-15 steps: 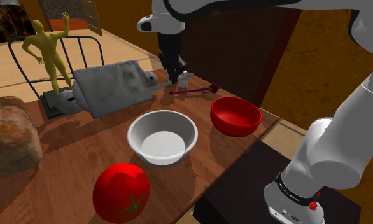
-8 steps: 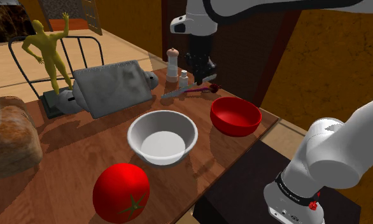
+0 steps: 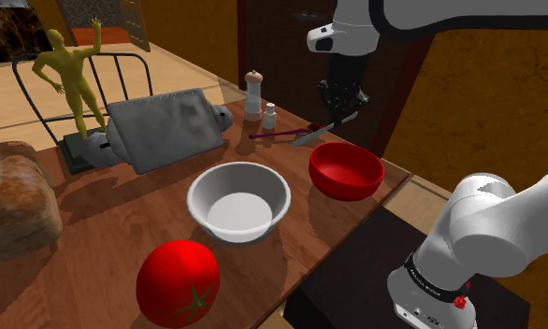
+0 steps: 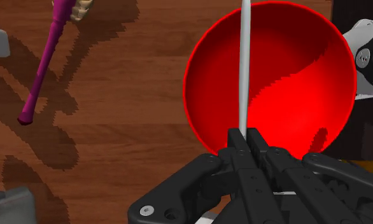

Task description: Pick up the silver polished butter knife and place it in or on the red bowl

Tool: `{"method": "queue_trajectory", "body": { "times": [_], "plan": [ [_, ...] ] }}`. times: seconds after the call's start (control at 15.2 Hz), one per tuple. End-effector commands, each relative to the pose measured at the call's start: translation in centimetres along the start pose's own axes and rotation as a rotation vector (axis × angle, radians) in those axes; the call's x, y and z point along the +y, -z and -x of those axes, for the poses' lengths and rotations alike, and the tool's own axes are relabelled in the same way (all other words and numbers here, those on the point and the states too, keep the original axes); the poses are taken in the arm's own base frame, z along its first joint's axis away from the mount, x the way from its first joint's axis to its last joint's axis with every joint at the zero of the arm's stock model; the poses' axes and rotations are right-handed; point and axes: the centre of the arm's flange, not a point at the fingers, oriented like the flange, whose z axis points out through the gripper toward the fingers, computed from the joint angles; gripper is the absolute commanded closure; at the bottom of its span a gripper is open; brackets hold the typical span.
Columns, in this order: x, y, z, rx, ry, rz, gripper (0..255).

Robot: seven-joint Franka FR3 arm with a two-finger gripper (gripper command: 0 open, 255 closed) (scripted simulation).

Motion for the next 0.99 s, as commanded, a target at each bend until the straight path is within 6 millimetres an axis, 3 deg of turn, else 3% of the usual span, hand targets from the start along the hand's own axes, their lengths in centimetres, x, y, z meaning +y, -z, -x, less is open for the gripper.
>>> {"method": "queue_trajectory", "body": {
  "times": [0.0,0.26,0.92],
  "plan": [
    [-1.6,0.0,2.0,0.000,0.001,-0.001,255],
    [-5.0,-0.2,5.4,0.000,0.001,-0.001,255],
    [-5.2,-5.4,4.7,0.000,0.001,-0.001,255]
  ]
}}
